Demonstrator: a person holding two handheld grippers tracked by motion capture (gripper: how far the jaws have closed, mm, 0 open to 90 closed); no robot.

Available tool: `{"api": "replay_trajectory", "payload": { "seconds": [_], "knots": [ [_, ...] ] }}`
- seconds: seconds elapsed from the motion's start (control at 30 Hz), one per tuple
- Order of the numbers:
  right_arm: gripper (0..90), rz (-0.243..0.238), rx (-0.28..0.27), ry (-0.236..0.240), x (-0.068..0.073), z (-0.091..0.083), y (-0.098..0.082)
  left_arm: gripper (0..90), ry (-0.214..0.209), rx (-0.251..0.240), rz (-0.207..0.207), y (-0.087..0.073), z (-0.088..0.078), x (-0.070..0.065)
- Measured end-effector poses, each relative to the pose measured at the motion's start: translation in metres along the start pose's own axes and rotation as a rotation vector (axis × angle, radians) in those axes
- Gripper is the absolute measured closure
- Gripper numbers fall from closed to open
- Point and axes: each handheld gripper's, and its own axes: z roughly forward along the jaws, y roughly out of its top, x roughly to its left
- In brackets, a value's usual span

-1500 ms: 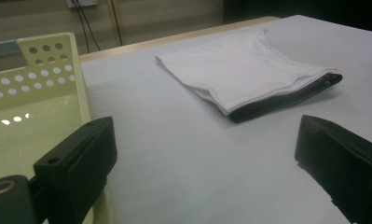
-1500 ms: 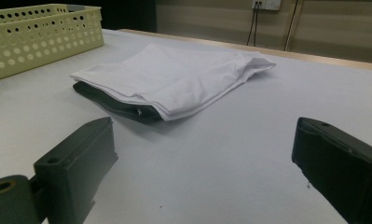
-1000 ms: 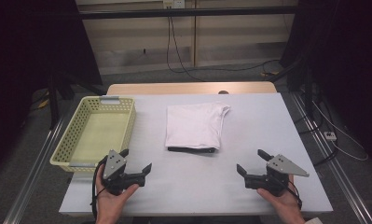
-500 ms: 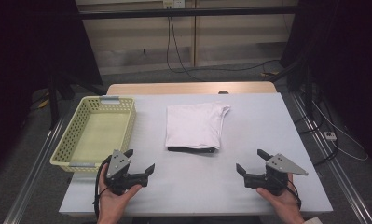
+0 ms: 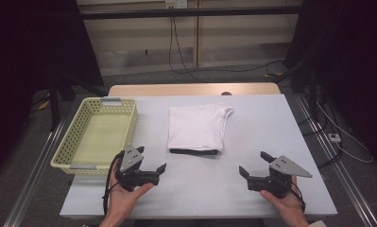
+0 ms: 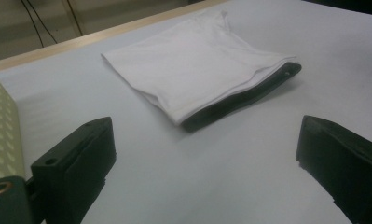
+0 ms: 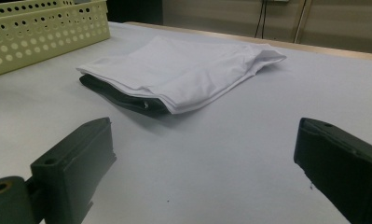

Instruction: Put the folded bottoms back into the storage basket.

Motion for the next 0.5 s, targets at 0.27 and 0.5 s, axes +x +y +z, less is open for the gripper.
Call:
{"api": "replay_trajectory", "payload": {
  "seconds": [0.27,0.5],
  "knots": [
    [5.0,0.003,0.001,-0.001,0.000,0.000,0.000,4.7,0.005,-0.003,-0.009,0.013,0.012,0.003],
    [5.0,0.007,0.002,0.001,0.000,0.000,0.000,4.4,-0.013,-0.003,-0.024,0.026,0.022,0.007]
  ]
}}
